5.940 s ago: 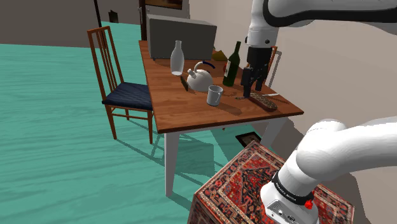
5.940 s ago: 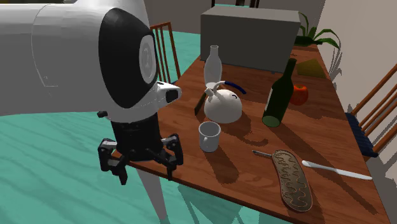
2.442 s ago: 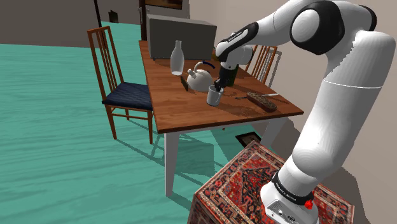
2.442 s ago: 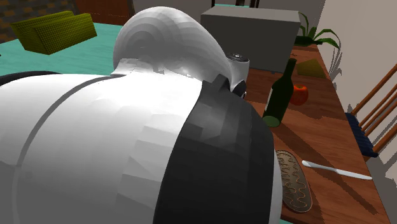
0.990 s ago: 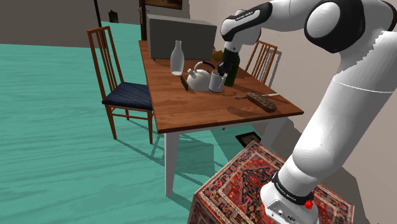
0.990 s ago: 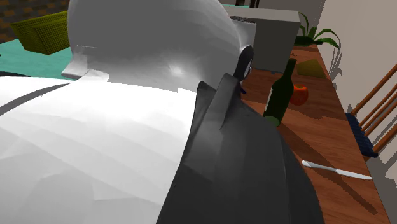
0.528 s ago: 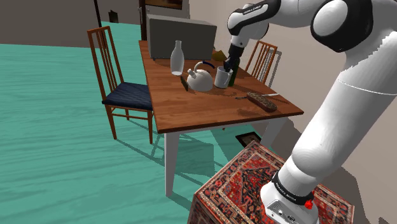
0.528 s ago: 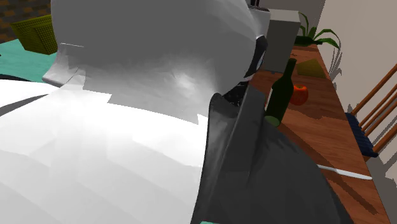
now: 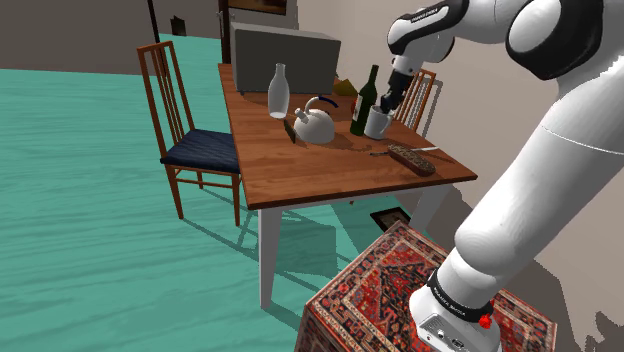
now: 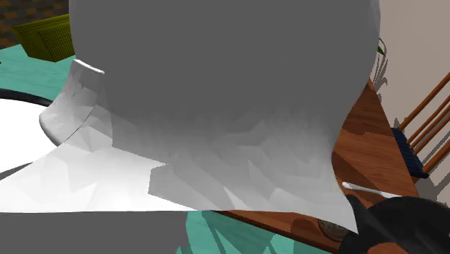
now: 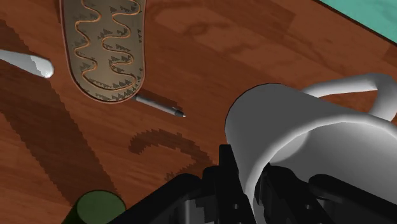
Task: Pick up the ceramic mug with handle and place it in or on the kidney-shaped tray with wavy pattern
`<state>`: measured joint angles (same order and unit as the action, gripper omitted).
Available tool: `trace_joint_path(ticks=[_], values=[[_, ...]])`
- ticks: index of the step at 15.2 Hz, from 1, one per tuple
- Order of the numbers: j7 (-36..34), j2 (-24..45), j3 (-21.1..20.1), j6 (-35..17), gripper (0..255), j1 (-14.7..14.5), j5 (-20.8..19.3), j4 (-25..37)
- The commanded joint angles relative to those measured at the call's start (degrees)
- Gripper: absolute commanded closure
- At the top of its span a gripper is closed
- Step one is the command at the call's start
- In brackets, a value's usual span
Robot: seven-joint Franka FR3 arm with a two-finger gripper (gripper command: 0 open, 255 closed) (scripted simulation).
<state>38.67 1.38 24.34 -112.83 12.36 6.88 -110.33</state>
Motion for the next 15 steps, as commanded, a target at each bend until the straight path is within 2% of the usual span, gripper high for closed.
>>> trace_joint_path(ticks=[1, 7, 14, 15], values=[[2.82, 0.15, 1.32, 0.5, 255, 1.4, 0.15, 0.34], [11.04, 1.0, 5.27, 2.52, 255, 5.66, 0.71, 2.18], [21.26, 4.93, 9.65, 5.67, 255, 11.25, 2.98, 7.39], [21.39, 5.06, 9.62, 4.94, 255, 11.26, 3.09, 6.76]])
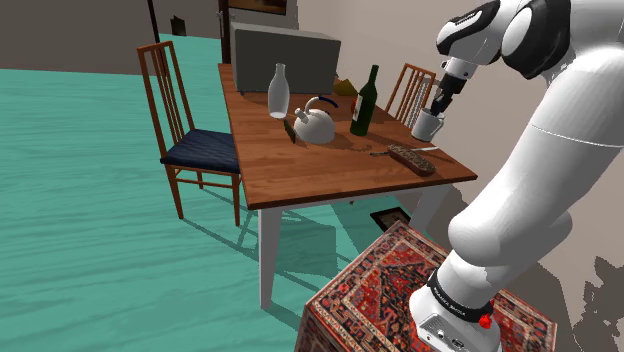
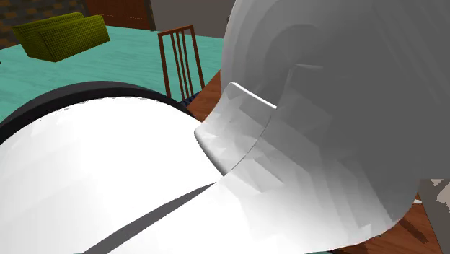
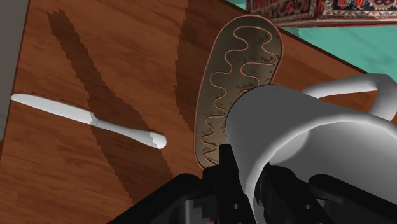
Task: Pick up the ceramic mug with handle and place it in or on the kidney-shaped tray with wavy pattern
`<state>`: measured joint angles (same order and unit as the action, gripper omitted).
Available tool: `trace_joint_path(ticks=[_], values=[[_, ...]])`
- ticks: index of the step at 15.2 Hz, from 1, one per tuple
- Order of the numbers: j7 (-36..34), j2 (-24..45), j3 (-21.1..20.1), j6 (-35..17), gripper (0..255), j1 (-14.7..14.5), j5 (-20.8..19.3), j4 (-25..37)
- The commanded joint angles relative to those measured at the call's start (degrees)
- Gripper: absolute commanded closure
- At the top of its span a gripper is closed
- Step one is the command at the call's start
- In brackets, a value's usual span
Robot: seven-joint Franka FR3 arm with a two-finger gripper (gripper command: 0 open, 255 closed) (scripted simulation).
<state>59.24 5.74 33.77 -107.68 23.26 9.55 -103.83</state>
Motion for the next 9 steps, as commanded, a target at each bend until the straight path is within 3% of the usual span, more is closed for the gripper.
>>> trace_joint_path(ticks=[1, 9], values=[[0.96, 0.84, 0.16, -0.93, 255, 0.37, 0.55, -0.34], [2.32, 2.48, -0.05, -6.58, 255, 0.51, 1.93, -4.76]])
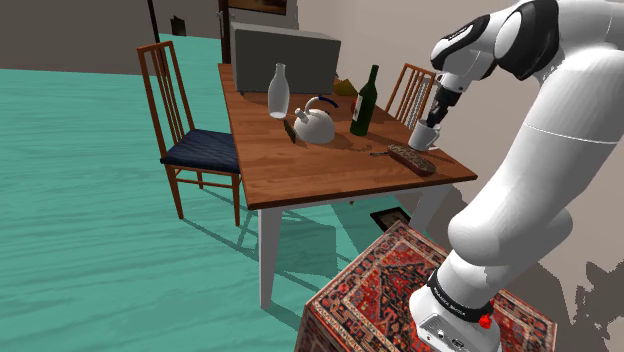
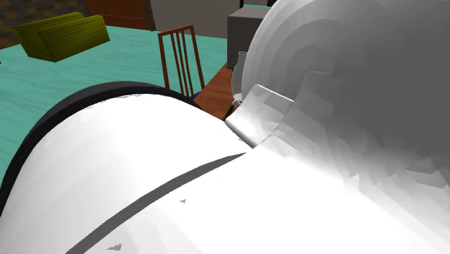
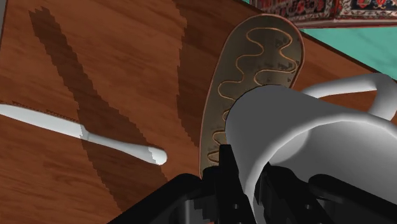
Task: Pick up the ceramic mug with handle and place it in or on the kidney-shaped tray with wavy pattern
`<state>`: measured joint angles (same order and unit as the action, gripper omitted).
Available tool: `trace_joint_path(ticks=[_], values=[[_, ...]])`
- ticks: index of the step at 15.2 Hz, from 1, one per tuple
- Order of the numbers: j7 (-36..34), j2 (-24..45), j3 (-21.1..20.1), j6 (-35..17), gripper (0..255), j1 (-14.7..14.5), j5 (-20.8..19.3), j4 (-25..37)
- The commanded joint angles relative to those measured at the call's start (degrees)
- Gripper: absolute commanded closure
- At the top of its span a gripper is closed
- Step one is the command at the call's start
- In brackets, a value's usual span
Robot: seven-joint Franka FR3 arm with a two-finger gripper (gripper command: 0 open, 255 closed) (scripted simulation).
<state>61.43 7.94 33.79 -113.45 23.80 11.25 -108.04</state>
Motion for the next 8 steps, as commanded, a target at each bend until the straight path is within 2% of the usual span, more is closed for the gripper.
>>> trace_joint_path(ticks=[1, 8], values=[[0.33, 0.54, -0.11, -1.5, 255, 0.01, 0.45, -1.04], [1.79, 2.56, -0.44, -5.87, 255, 0.3, 2.15, -3.88]])
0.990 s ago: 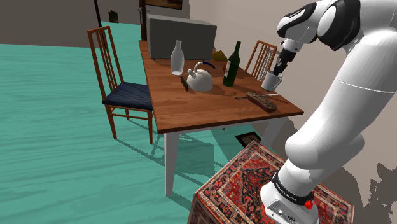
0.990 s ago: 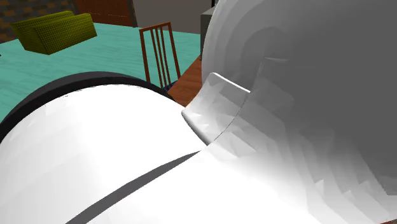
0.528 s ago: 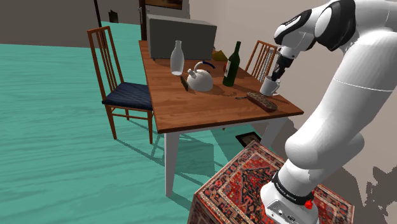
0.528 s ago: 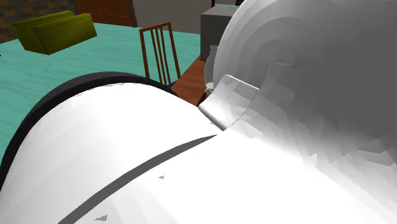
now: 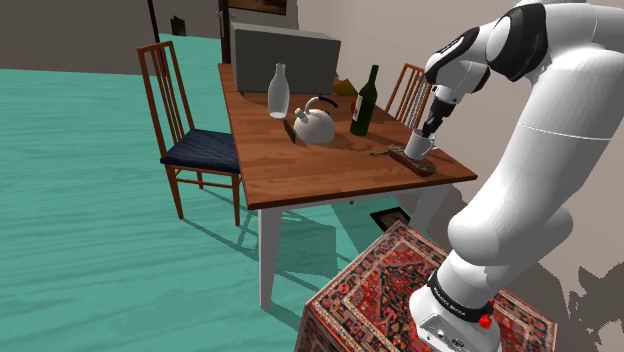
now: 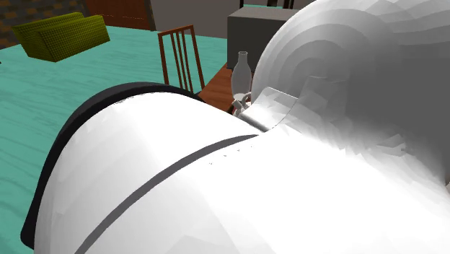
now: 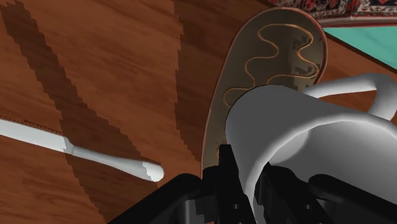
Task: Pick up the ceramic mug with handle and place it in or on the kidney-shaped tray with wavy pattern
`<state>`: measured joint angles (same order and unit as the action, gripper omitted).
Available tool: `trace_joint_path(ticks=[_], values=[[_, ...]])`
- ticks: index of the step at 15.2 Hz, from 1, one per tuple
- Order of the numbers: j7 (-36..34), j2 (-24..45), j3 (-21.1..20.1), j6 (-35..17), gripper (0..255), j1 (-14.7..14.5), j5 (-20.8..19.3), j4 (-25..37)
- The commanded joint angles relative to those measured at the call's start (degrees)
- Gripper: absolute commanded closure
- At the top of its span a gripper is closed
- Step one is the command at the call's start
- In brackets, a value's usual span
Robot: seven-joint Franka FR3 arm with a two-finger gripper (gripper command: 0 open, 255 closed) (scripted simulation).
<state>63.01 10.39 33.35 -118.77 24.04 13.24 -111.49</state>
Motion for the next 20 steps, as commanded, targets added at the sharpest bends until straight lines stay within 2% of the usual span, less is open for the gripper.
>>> trace_joint_path(ticks=[1, 7, 8, 13, 17, 20], values=[[0.22, 0.11, 0.0, -0.55, 255, 0.05, 0.15, -0.44], [0.22, 0.11, 0.0, -0.55, 255, 0.05, 0.15, -0.44], [0.21, 0.11, -0.01, -0.53, 0, 0.05, 0.15, -0.42], [0.22, 0.11, 0.0, -0.55, 0, 0.05, 0.15, -0.44], [-1.25, -2.51, 0.67, 5.96, 0, 0.0, -2.07, 4.02], [-1.26, -2.51, 0.66, 5.96, 0, 0.0, -2.07, 4.02]])
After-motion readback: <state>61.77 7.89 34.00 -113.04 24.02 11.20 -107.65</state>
